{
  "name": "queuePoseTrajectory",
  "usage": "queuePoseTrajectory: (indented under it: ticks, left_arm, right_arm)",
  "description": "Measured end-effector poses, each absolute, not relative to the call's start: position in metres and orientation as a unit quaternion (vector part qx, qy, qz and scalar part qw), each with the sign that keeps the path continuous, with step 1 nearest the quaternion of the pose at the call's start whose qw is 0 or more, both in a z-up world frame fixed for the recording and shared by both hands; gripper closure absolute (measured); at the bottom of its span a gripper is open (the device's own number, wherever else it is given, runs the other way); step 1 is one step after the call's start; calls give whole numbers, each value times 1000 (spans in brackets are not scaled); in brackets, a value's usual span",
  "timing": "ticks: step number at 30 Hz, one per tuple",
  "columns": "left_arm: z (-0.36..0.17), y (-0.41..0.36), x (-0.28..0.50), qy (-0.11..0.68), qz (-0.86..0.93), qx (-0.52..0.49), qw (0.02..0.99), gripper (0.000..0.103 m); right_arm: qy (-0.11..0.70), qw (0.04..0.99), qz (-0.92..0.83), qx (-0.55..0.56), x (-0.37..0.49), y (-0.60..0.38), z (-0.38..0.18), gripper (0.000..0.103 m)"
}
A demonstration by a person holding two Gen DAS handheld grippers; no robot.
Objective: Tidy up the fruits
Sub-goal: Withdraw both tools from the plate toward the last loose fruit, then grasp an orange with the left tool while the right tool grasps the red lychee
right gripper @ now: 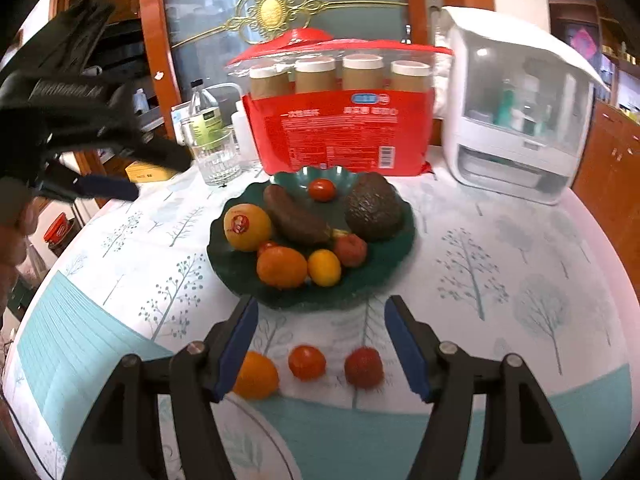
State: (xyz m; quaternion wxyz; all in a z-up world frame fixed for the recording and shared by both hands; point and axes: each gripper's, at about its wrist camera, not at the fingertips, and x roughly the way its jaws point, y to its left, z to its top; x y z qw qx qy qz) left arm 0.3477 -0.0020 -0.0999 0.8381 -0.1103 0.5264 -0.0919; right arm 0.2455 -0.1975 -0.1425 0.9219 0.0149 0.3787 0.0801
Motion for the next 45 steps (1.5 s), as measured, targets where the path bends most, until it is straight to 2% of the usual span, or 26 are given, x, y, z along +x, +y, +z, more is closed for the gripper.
queuePoseTrajectory:
  ticks: [14,31,36,45]
  left_arm:
    - [-135,-6,293,588,-100,-119,794,24]
    - [-192,-51,292,640,-79,-125,754,24]
    - [-206,-62,295,646,-72,-122,750,24]
    - [-223,-79,306,654,-65,-123,743,40]
  right_arm:
    - [391,918,70,-9,206,-200,-149,37]
    - [388,912,108,-72,224,-218,-187,38]
    - [388,910,124,-80,231,-222,-196,46]
    - [401,900,157,-68,244,-225,-205,60]
